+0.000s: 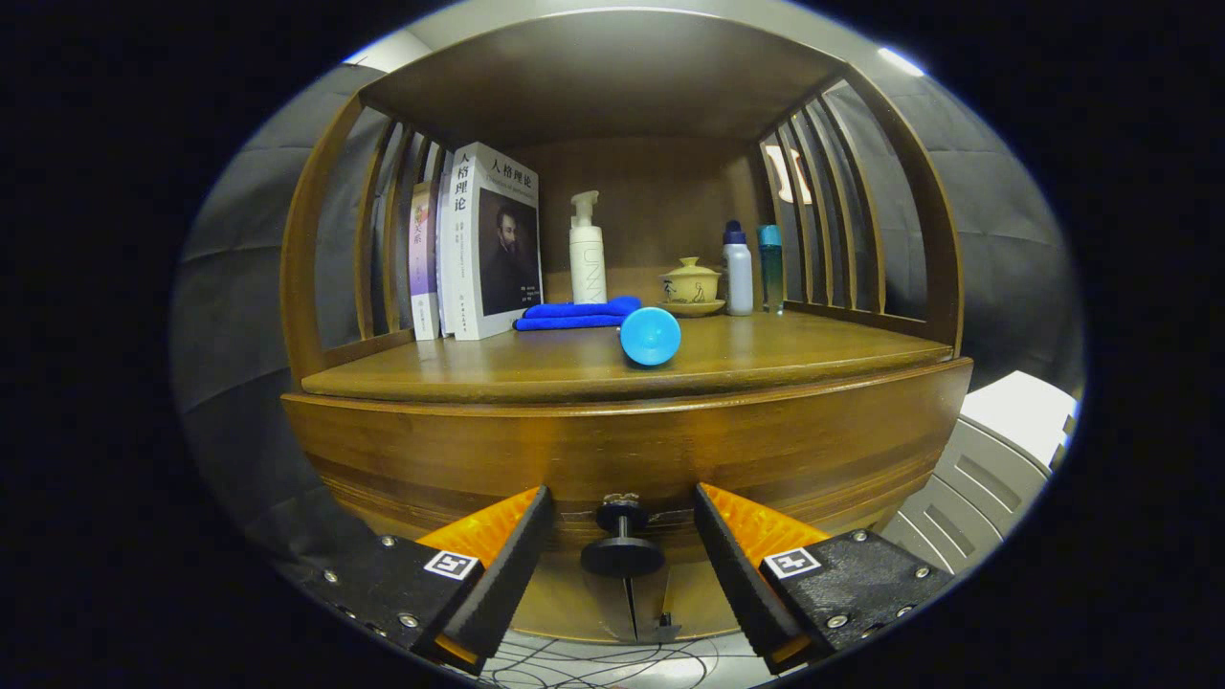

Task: Pull open the drawer, take out the items inside it, and place them on the countertop above the cabinet.

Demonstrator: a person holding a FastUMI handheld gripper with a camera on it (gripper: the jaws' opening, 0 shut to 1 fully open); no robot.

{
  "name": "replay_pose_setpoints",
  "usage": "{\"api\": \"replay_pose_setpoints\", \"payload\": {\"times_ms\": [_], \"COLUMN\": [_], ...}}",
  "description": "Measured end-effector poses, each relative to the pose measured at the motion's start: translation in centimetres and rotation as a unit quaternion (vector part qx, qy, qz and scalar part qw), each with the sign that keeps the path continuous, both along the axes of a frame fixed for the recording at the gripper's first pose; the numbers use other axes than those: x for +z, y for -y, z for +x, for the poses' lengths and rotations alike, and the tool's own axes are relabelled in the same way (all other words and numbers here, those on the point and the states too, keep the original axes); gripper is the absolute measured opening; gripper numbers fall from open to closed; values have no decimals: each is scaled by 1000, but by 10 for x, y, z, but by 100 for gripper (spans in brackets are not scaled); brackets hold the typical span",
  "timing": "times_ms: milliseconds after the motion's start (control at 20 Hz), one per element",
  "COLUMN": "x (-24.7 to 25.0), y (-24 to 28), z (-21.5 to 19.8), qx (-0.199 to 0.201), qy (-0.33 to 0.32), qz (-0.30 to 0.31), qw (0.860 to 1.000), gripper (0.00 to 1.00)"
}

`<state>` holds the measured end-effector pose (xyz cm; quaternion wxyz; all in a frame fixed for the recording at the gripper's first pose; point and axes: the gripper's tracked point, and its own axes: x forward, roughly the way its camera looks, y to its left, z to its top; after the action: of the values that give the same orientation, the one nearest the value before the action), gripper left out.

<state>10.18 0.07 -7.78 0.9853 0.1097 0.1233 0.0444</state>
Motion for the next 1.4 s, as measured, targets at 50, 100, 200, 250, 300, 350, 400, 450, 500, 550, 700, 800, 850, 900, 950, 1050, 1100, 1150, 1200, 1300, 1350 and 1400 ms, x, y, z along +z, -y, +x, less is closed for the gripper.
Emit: {"api": "replay_pose_setpoints", "payload": {"times_ms": [50, 100, 200, 250, 300, 350, 400, 450, 500, 550, 700, 800, 850, 900, 950, 1050, 1100, 1150, 1200, 1300, 1350, 1400], "x": [0, 1, -1, -5, -4, 3, 11, 20, 30, 42, 80, 99, 106, 111, 115, 119, 119, 119, 116, 111, 112, 111], "y": [1, 2, 2, 2, 6, 9, 14, 19, 25, 28, 30, 22, 18, 16, 12, 4, 0, -6, -10, -18, -25, -32], "z": [0, -2, 3, 1, -2, -5, -8, -13, -27, -39, -76, -99, -109, -120, -130, -148, -156, -161, -166, -169, -168, -167], "qx": [-3, -7, -9, -7, -10, -17, -28, -36, -44, -51, -67, -67, -66, -64, -65, -63, -60, -57, -54, -53, -44, -39], "qy": [6, 5, 9, 0, -4, 1, 7, 13, 21, 27, 56, 71, 77, 82, 86, 94, 101, 106, 109, 113, 116, 119], "qz": [1, 5, 11, 13, 14, 17, 20, 21, 20, 16, -4, -4, -6, -10, -13, -17, -18, -21, -29, -46, -50, -56], "qw": [1000, 1000, 1000, 1000, 1000, 1000, 999, 999, 999, 998, 996, 995, 995, 995, 994, 993, 993, 993, 992, 991, 991, 991], "gripper": [93, 94, 94, 94, 94, 94, 94, 94, 94, 94, 93, 93, 93, 93, 93, 93, 93, 93, 93, 93, 93, 93]}}
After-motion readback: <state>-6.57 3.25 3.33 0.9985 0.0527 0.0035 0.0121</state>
